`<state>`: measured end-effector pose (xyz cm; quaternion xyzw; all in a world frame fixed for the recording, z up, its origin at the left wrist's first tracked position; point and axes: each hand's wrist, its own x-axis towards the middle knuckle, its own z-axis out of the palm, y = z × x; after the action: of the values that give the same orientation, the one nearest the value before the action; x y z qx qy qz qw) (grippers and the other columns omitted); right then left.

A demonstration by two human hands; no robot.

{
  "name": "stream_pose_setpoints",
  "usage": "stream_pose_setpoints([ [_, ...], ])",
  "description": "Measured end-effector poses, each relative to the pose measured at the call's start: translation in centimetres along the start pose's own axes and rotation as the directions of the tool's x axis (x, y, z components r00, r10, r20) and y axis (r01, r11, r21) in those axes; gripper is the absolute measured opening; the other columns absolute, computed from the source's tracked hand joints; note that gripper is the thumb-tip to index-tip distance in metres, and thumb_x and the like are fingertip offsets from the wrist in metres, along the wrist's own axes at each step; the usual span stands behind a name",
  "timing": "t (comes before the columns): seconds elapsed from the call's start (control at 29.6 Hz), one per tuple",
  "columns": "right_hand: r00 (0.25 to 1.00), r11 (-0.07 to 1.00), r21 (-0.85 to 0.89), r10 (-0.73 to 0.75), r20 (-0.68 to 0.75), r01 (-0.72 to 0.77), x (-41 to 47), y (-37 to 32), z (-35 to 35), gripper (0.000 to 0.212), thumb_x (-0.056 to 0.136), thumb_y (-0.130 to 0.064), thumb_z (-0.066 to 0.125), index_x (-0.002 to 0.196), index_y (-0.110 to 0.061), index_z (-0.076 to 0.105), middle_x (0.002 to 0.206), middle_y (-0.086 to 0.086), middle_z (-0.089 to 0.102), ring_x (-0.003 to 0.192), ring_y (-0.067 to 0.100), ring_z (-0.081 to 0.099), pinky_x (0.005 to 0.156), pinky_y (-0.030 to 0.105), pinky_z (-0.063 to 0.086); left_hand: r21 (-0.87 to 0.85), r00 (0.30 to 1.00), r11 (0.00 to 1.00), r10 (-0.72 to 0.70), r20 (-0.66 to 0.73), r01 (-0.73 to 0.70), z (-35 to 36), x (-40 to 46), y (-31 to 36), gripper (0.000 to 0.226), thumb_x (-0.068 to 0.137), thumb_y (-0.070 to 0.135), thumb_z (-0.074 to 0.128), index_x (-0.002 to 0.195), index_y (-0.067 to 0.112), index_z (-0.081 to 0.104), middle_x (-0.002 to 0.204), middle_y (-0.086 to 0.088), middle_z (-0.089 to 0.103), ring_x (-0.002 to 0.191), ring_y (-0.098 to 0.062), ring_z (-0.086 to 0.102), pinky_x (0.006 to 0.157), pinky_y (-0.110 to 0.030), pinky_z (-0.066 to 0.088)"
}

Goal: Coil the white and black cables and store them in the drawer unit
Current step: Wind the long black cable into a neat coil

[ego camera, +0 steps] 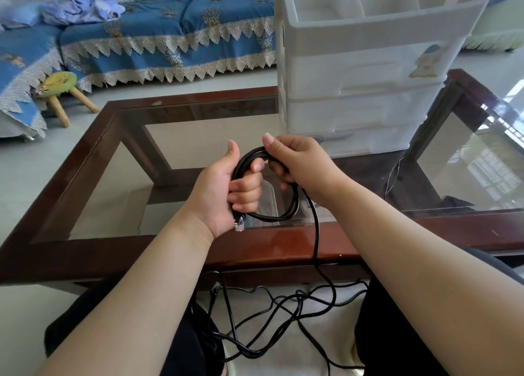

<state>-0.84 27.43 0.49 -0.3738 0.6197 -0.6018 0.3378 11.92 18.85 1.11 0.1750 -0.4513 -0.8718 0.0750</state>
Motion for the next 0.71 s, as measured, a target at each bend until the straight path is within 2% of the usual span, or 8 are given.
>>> stream_pose_setpoints([
  [0.14,0.998,0.998,0.010,-0.060,-0.024,0.060,0.0,0.0,0.1,0.037,0.099,-0.031,0.045,0.068,-0.012,0.050,0.055,0.002,0.045,0.042,0.011,0.034,0.044,0.024,0.042,-0.060,0.998,0.998,-0.002,0.055,0.005,0.2,-0.1,0.3,0.040,0.100,0.034,0.027,0.074,0.012,0.048,0.044,0.009,0.026,0.038,-0.006,0.012,0.036,-0.019,0.014],
  [0.3,0.975,0.971,-0.186,-0.178,-0.133,0.151,0.1,0.8,0.1,0.038,0.100,-0.027,0.045,0.063,-0.017,0.049,0.054,-0.001,0.048,0.040,0.007,0.039,0.040,0.021,0.036,-0.074,0.999,0.997,-0.031,0.030,0.033,0.5,0.3,0.2,0.037,0.101,0.034,0.030,0.076,0.013,0.046,0.047,0.008,0.024,0.037,-0.004,0.021,0.039,-0.018,0.018],
  [0.41,0.975,0.974,-0.174,-0.170,-0.145,0.144,0.0,0.9,-0.1,0.038,0.100,-0.027,0.046,0.063,-0.017,0.048,0.052,-0.003,0.048,0.038,0.009,0.037,0.038,0.020,0.033,-0.063,0.998,0.997,-0.046,0.042,0.049,0.6,0.3,0.1,0.037,0.102,0.035,0.030,0.075,0.014,0.044,0.048,0.008,0.025,0.038,-0.005,0.022,0.041,-0.018,0.021],
  [0.51,0.984,0.981,-0.152,-0.135,-0.117,0.117,-0.1,0.6,-0.2,0.036,0.100,-0.029,0.045,0.069,-0.011,0.052,0.047,-0.011,0.050,0.039,0.009,0.040,0.039,0.019,0.035,-0.048,0.999,0.998,-0.029,0.027,0.030,0.8,0.2,-0.1,0.036,0.103,0.034,0.030,0.076,0.014,0.043,0.048,0.008,0.026,0.039,-0.005,0.025,0.042,-0.017,0.028],
  [0.57,0.992,0.983,-0.164,-0.099,-0.075,0.085,-0.2,0.6,-0.3,0.038,0.101,-0.034,0.040,0.076,-0.009,0.054,0.049,-0.009,0.054,0.038,0.010,0.043,0.039,0.020,0.037,-0.031,1.000,0.999,-0.012,-0.001,0.012,0.7,0.2,0.0,0.036,0.103,0.033,0.031,0.075,0.015,0.043,0.048,0.009,0.023,0.037,-0.004,0.022,0.041,-0.017,0.026],
  [0.71,0.998,0.954,-0.295,-0.053,0.021,0.056,-0.3,0.5,-0.4,0.037,0.100,-0.043,0.031,0.089,-0.024,0.061,0.057,0.001,0.059,0.041,0.015,0.054,0.044,0.020,0.041,-0.036,1.000,0.999,0.006,-0.019,-0.007,-0.1,-0.1,1.0,0.038,0.103,0.033,0.030,0.072,0.016,0.042,0.046,0.010,0.023,0.035,-0.002,0.019,0.037,-0.018,0.015],
])
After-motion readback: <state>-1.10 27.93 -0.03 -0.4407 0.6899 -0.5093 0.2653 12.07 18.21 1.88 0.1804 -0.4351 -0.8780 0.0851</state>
